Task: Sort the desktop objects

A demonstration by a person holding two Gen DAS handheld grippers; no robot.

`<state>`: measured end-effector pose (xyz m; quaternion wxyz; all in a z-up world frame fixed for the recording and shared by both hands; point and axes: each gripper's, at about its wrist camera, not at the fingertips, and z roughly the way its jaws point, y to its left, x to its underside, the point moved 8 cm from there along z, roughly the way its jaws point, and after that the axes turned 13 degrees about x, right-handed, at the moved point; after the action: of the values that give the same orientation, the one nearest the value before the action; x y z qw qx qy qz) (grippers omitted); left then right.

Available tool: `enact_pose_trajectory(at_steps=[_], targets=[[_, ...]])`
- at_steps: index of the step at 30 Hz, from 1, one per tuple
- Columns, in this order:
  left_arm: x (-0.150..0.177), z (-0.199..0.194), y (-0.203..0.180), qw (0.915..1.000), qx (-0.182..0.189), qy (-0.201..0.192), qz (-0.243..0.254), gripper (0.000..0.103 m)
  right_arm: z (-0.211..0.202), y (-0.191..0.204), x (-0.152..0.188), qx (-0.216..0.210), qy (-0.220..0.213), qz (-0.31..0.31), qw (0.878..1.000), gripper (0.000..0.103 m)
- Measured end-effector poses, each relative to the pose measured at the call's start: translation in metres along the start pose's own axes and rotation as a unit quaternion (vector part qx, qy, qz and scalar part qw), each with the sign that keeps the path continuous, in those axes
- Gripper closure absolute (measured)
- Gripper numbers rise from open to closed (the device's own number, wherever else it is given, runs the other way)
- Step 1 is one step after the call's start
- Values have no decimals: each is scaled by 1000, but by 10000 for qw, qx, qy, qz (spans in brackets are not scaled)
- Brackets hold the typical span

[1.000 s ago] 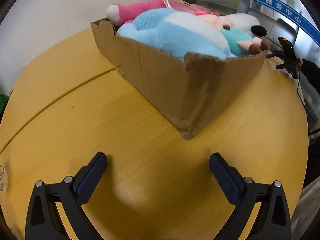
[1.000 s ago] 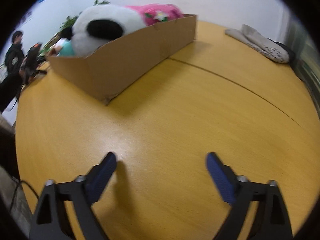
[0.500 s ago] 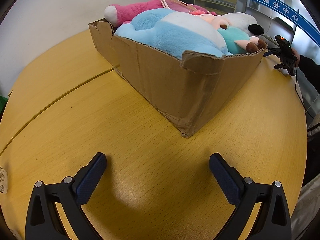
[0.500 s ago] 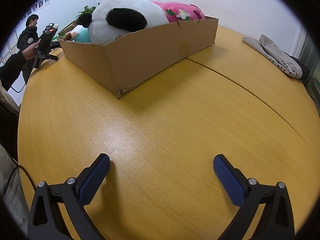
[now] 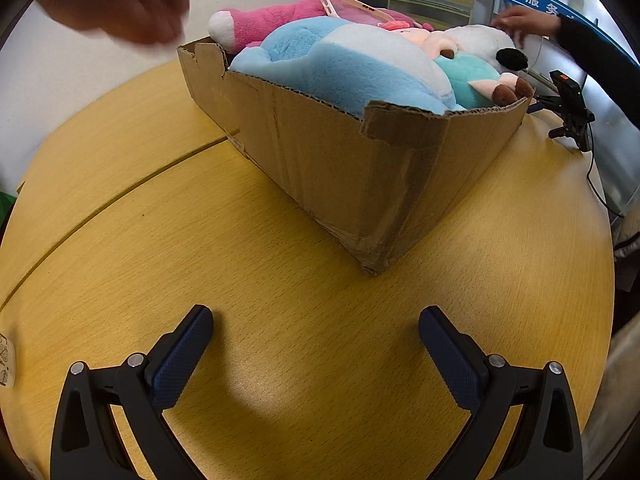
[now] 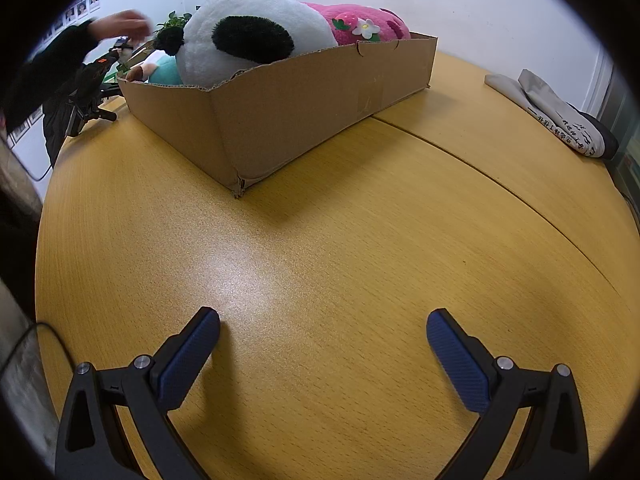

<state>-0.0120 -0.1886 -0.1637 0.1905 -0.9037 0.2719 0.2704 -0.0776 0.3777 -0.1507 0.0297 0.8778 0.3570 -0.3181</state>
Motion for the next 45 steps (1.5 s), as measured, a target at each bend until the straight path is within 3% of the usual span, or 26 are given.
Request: enact_pose_trajectory(at_steps=[45], targets=[[-2, 0, 7, 10000, 4, 1, 1, 0, -2, 1, -3, 6, -18, 1, 10000, 0]])
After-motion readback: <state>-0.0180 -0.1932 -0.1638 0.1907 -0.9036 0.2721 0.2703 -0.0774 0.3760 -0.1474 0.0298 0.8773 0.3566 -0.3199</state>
